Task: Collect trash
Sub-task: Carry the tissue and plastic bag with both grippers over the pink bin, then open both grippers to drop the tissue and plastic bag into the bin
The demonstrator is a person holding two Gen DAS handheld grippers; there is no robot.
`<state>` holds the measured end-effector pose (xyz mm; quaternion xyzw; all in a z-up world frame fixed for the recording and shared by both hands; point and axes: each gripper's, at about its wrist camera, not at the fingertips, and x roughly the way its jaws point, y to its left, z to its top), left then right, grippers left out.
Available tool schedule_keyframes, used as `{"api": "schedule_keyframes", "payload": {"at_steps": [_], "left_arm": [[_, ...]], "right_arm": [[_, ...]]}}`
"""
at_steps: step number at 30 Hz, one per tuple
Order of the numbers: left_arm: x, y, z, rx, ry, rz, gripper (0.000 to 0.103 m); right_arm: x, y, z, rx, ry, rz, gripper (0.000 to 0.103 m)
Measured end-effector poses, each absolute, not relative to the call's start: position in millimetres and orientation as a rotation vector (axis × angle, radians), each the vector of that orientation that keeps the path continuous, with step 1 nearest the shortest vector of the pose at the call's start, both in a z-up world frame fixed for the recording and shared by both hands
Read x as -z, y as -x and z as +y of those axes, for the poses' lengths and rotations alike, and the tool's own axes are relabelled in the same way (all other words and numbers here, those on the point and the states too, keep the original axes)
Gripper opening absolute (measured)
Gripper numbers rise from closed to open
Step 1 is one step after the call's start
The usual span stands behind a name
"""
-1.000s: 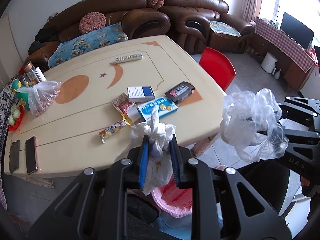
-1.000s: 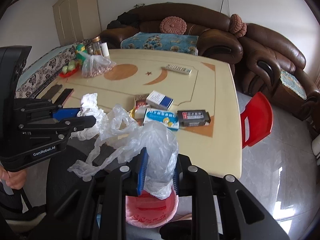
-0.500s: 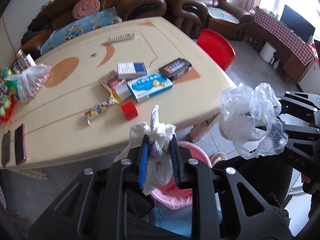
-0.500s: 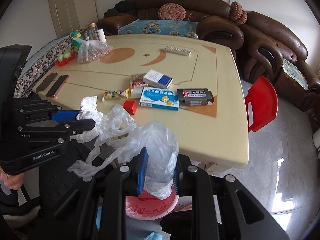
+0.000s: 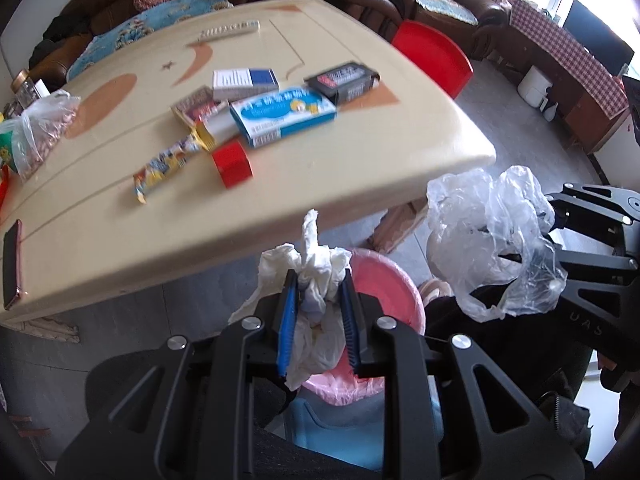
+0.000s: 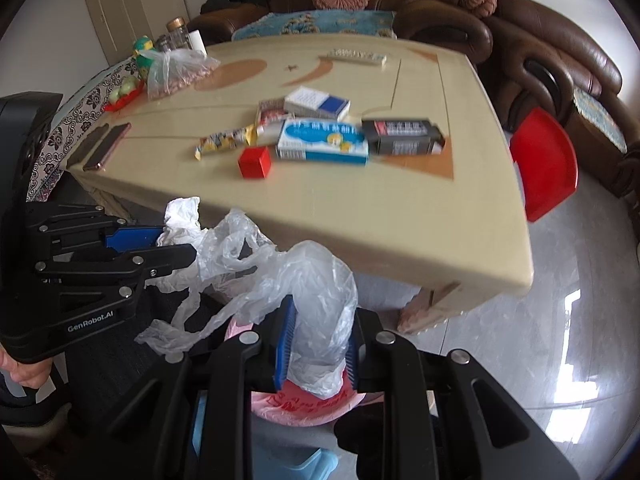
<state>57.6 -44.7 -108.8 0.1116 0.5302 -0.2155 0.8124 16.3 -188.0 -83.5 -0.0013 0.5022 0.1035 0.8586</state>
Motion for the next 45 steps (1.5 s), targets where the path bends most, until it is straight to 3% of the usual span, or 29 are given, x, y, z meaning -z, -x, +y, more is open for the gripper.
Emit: {"api": "schedule_keyframes", "payload": {"at_steps": [11, 45], "left_arm": [[151.4, -40.4, -55.9, 0.48, -0.272, 1.164, 0.021], [365.4, -86.1, -64.4, 0.427, -0.1, 1.685, 0.021]], "right_arm": [[134.7, -4.9, -189.3, -0.191, -0.011, 1.12, 0.022], [351.7, -57.6, -194.6, -0.163, -0.123, 1.604, 0.023]]}}
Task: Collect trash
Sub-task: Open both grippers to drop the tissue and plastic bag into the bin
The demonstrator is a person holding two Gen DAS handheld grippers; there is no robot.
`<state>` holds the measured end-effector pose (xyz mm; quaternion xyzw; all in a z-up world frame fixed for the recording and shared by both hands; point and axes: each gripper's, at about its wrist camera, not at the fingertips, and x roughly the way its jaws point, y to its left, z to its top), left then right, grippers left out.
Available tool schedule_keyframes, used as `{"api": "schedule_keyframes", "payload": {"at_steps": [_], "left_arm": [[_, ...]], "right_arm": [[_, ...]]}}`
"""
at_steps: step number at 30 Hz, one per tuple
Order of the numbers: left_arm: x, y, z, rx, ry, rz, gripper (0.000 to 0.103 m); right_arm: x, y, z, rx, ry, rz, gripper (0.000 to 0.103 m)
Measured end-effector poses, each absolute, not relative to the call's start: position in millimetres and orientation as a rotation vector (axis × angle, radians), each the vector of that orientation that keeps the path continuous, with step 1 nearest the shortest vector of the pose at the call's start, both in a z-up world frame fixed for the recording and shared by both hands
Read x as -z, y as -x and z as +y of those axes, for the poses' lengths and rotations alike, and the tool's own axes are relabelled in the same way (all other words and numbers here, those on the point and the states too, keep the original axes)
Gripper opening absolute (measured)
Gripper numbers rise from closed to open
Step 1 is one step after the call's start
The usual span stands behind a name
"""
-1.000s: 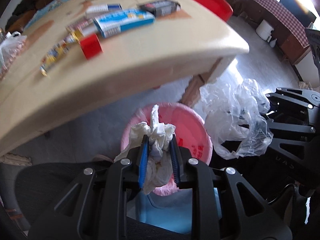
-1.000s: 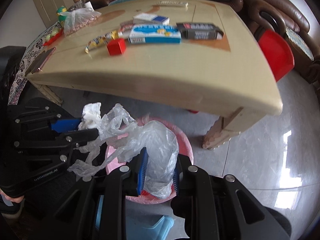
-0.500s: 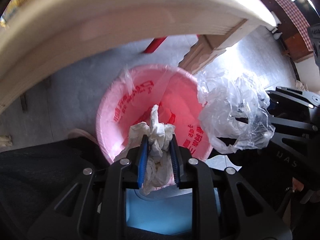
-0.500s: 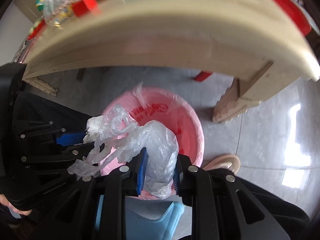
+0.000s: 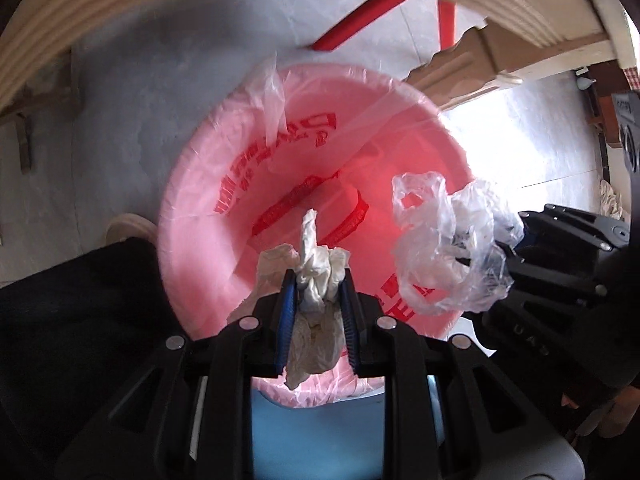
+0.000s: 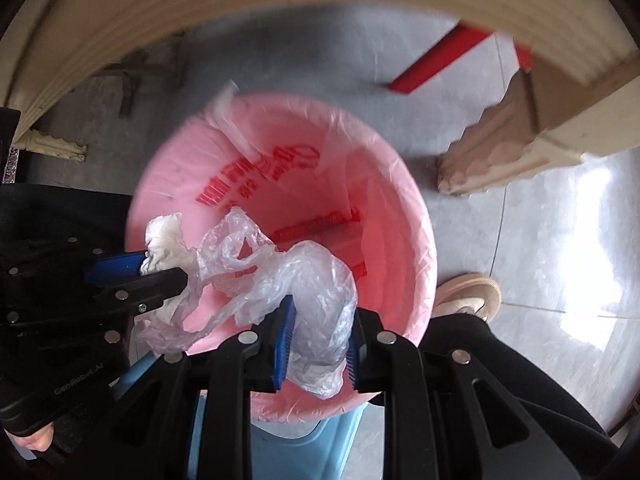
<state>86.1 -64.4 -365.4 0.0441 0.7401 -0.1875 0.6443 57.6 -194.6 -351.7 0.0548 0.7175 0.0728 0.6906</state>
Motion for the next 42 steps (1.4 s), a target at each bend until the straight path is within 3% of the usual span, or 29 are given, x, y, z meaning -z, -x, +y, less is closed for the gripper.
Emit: {"api": "schedule_keyframes", "payload": {"at_steps": [11, 13, 15, 18, 21, 25, 42], "left_arm": [[393.6, -90.5, -68.0, 0.417, -0.105, 1.752, 0.022], [390.8, -91.6, -68.6, 0.415, -0.103, 1.75, 0.029], [392.2, -92.6, -68.6, 0.411, -0.102, 1.753, 0.048], [392.6, -94.0, -68.1, 0.383, -0.129, 1.759, 0.058], [392.6, -95.7, -64.8, 0.375, -0.116, 1.767, 0.06], [385.7, -98.5, -60.5, 0.353, -0.11, 1.739, 0.06], [380.5, -99.1, -58.8, 0.352, -0.097, 1.734, 0.062]], "right_arm": [[377.8, -61.9, -193.2, -0.176, -0.128, 1.657, 0.023], [379.8, -62.6, -191.1, -0.183, -0.127, 1.656, 0.023], [380.0, -63.1, -189.6, -0.185, -0.115, 1.649, 0.026], [379.7, -63.1, -190.1, -0.173, -0.109, 1.646, 0.03], [380.7, -63.7, -194.3, -0.164, -0.136, 1.65, 0.035], [380.8, -64.1, -194.7, -0.146, -0.118, 1.646, 0.05], [378.4, -64.1, -198.0, -0.15, -0.125, 1.635, 0.051]]}}
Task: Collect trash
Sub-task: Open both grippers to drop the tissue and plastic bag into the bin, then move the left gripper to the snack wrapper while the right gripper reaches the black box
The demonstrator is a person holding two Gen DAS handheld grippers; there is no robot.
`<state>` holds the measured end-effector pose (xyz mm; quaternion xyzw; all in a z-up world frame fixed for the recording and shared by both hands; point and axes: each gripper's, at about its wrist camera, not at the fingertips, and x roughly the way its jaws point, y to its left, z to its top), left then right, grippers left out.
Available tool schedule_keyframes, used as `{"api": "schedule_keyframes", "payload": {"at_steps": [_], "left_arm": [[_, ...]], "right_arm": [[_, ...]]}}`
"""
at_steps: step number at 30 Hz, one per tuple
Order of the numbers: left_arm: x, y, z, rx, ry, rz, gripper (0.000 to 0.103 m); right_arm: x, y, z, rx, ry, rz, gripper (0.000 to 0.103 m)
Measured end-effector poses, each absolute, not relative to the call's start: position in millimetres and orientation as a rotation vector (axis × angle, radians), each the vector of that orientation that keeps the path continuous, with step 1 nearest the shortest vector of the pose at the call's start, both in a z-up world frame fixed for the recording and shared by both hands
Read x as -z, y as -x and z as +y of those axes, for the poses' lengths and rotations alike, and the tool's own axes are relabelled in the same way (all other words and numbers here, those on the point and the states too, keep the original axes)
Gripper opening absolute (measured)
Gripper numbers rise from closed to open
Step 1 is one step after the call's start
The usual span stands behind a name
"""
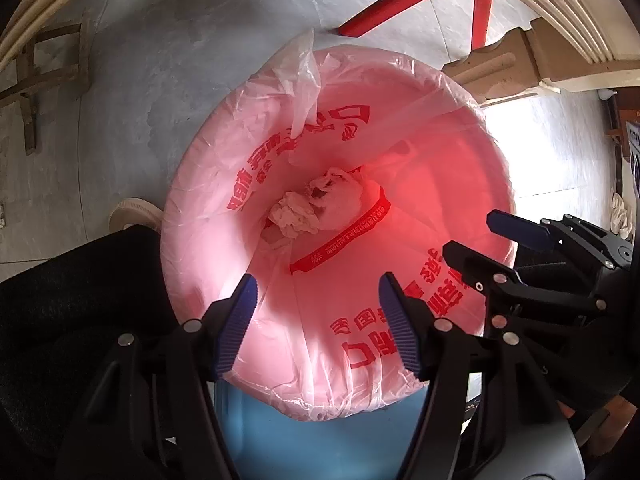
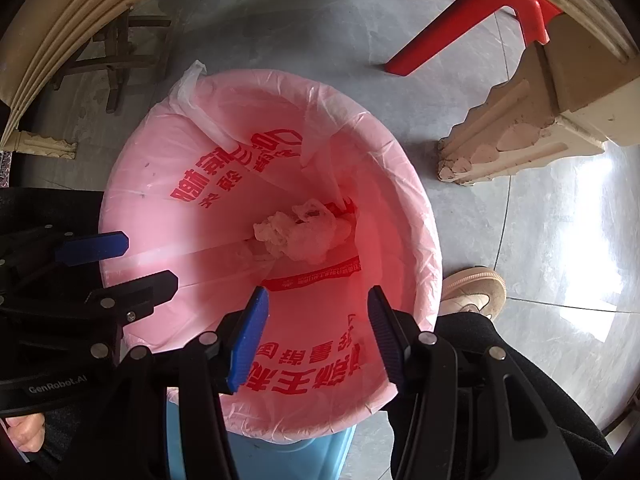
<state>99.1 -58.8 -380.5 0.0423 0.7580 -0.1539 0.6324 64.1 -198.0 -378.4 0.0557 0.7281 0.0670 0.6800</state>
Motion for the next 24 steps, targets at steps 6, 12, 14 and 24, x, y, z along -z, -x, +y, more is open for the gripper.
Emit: {"api": "schedule_keyframes", "payload": {"at_steps": [6, 12, 14, 24], "left_arm": [[374.0, -97.7, -58.5, 0.345, -0.119, 1.711, 0.063], [353.5, -88.4, -61.4, 0.325, -0.235, 1.623, 0.063], [345.5, -83.5, -60.5, 0.327, -0.264, 1.605, 0.063], [241.7, -58.6, -54.6, 0.414, -0.468, 1.395, 0.063]], "right_arm": [[374.4, -63.0, -196.5, -0.153, -0.116, 1.626, 0.051], [361.9, -58.4, -194.3, -0.156, -0.095, 1.602, 0.051], [351.7, -55.2, -194.8, -0.158, -0.098, 1.589, 0.051], [243.2, -38.7, -202.9, -0.18, -0.129, 1.388, 0.051]]}}
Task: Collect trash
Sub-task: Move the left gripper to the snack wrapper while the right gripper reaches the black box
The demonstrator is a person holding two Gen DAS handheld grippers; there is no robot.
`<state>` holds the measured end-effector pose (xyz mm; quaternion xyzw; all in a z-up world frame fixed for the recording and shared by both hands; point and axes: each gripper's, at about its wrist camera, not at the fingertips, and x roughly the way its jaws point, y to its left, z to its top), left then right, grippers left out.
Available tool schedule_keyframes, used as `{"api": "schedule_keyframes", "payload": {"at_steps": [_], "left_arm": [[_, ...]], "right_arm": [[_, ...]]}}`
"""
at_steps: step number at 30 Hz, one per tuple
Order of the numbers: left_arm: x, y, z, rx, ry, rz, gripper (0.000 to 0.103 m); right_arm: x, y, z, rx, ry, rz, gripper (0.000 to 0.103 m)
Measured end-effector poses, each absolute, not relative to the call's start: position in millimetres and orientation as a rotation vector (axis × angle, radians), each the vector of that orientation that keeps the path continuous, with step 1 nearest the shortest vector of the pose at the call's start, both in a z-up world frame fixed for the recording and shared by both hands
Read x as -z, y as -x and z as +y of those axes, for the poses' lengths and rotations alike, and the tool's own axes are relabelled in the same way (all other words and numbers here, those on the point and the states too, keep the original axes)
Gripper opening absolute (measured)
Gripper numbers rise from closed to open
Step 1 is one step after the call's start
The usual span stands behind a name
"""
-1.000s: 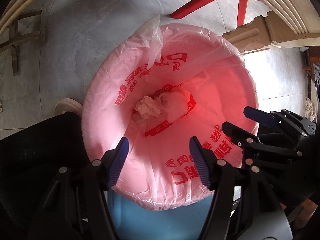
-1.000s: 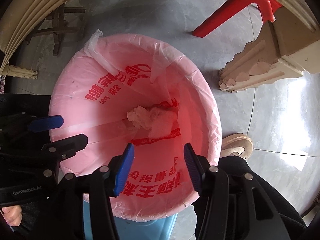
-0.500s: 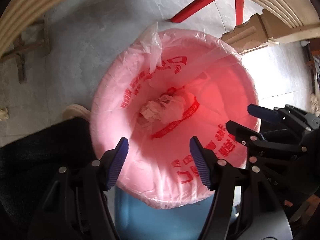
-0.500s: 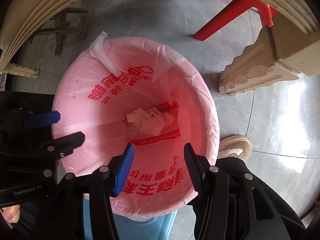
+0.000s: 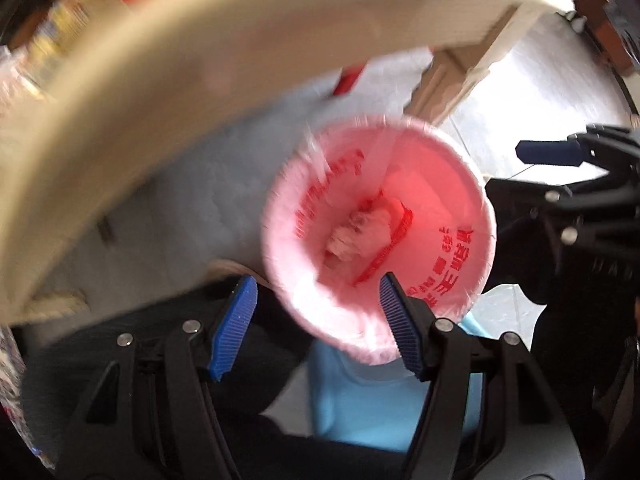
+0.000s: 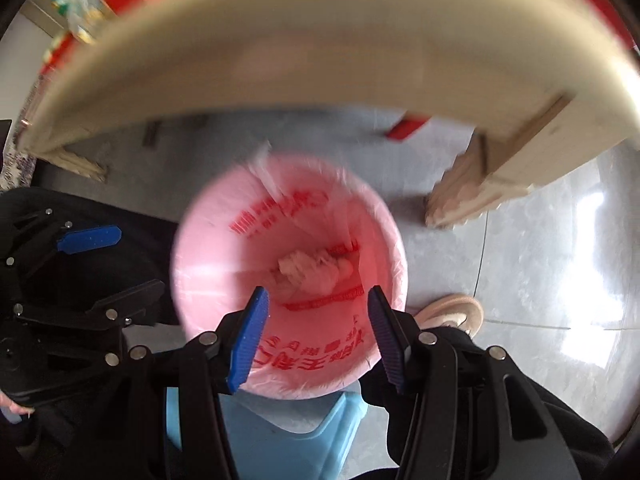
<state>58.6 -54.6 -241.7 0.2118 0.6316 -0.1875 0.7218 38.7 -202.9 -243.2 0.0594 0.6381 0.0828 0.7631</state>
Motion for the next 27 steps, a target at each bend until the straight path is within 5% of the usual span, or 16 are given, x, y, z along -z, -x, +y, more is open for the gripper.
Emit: {"api": "schedule_keyframes", "payload": {"at_steps": [10, 14, 27], "left_arm": [[92.2, -98.6, -2.9, 0.407, -0.482, 1.175, 0.064], [38.8, -122.2, 11.8, 0.413, -0.523, 1.116, 0.073], [13.3, -189.0, 27.4, 0.423, -0.609, 1.143, 0.076]], "right_arm": [[112.0, -51.9, -205.4, -0.284, -0.131, 1.193, 0.059], [58.1, -71.6, -214.8, -0.29, -0.126, 1.136, 0.059], [-19.7, -173.9, -259.2, -0.197, -0.122, 1.158, 0.073]]}}
